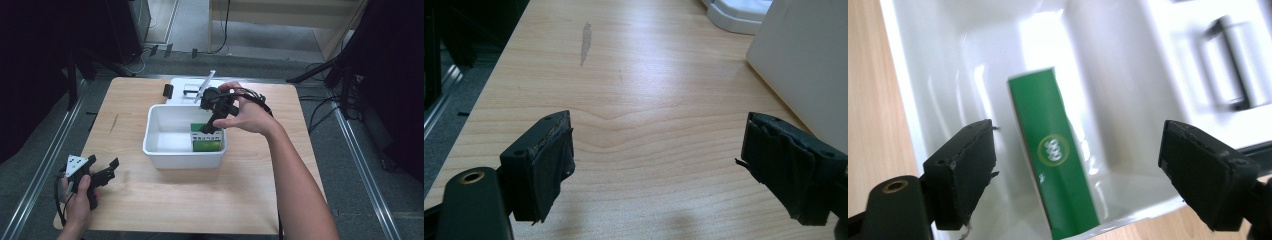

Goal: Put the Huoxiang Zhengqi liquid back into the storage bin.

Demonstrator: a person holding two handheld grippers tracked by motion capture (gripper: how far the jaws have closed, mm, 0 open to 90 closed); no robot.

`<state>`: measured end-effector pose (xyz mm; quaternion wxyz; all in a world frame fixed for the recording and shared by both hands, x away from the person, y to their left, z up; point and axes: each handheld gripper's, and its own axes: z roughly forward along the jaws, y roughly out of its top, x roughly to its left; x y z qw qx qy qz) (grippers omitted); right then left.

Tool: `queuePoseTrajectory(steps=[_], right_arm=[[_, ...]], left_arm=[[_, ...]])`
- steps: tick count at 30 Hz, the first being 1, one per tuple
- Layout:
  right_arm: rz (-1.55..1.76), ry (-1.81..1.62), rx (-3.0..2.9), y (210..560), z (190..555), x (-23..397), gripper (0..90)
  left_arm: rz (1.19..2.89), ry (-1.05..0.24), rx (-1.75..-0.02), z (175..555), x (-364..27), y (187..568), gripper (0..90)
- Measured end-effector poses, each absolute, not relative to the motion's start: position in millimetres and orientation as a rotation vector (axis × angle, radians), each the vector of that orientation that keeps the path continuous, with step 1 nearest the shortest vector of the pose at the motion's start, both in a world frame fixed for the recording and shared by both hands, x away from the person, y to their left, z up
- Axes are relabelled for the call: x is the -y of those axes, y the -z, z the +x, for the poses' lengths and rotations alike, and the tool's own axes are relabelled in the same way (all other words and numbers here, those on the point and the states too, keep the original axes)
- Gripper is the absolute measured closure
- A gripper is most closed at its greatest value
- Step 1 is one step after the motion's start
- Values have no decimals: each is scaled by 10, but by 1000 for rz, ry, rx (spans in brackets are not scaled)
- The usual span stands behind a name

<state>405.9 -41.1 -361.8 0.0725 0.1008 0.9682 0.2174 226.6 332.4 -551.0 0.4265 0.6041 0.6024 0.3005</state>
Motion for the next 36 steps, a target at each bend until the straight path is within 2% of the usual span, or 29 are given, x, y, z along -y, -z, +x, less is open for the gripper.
queuePoseTrajectory(steps=[12, 16, 36], right_arm=[[684, -1013, -2529, 3485, 4046, 884, 121], [787, -1078, -2440, 3512, 4056, 1073, 0], [1096, -1168, -2125, 3889, 3826, 1968, 0]], left_arm=[[1510, -754, -1506, 2265, -3323, 5510, 140], [1509, -754, -1507, 2265, -3322, 5510, 140], [1508, -760, -1507, 2265, -3321, 5511, 140]])
